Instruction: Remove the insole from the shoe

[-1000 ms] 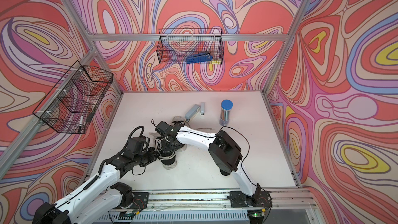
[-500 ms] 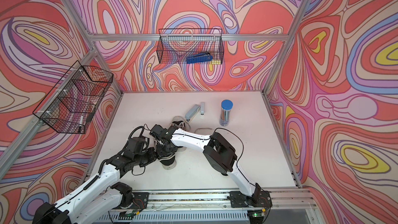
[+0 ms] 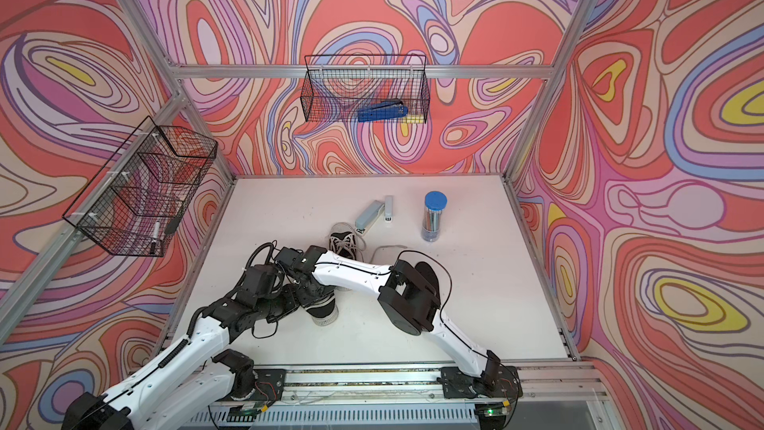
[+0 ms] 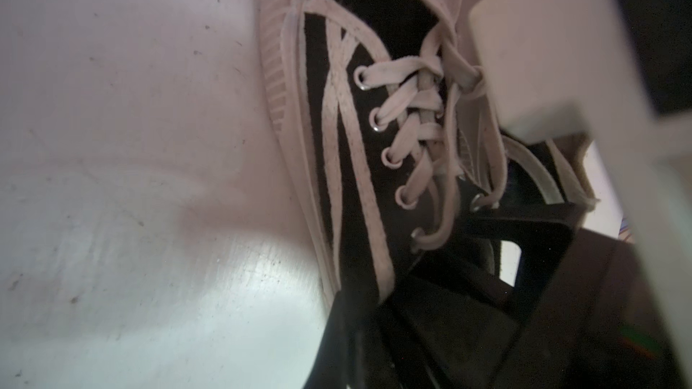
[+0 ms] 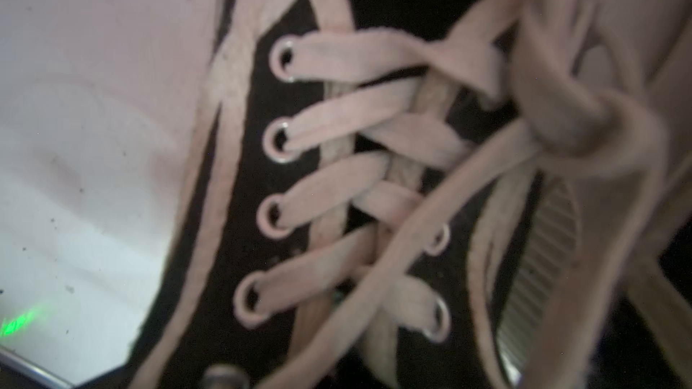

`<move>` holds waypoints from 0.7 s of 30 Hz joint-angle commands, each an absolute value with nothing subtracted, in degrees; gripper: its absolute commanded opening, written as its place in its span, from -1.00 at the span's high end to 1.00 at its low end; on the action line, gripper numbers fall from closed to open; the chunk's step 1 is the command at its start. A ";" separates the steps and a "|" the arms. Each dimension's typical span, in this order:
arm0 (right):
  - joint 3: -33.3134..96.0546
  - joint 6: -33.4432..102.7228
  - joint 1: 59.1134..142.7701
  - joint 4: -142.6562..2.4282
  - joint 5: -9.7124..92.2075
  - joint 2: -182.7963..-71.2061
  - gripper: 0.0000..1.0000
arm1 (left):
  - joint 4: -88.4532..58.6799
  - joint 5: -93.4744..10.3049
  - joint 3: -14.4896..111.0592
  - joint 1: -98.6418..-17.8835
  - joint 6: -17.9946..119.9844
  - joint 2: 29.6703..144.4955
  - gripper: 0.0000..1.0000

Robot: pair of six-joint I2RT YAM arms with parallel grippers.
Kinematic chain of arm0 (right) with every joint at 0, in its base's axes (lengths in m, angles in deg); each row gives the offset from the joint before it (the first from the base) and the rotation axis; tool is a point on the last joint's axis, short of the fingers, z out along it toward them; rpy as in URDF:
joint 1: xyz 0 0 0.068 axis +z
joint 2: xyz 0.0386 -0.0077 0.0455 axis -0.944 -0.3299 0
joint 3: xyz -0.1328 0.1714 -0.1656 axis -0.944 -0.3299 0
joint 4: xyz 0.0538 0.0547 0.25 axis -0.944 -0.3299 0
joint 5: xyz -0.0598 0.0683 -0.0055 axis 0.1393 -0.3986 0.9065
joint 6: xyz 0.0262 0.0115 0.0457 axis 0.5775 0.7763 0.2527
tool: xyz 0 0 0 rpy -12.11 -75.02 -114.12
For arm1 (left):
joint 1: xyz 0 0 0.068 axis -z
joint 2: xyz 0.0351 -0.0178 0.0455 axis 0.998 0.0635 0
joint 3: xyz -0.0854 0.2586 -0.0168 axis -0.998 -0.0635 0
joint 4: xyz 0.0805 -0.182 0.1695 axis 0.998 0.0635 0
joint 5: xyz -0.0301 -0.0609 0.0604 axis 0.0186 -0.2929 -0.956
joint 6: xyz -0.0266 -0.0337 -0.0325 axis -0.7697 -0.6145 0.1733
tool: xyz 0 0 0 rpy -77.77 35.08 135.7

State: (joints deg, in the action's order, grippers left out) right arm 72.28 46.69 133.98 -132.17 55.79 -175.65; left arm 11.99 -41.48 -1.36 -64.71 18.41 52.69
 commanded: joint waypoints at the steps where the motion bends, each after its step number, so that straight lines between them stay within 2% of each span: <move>1: 66.85 49.38 132.37 -140.20 66.77 -189.80 0.41 | 11.58 -42.52 -0.03 -65.35 17.68 49.07 1.00; 9: 68.43 50.18 129.65 -140.95 74.28 -188.40 0.98 | 13.16 -42.92 -1.20 -65.57 17.06 48.26 1.00; 15: 69.34 48.95 129.48 -139.10 74.41 -184.76 1.00 | 13.38 -43.00 -1.35 -65.68 17.06 48.66 1.00; 21: 68.10 47.43 129.46 -133.22 66.91 -177.13 1.00 | 12.69 -42.71 -1.59 -65.79 17.75 49.56 1.00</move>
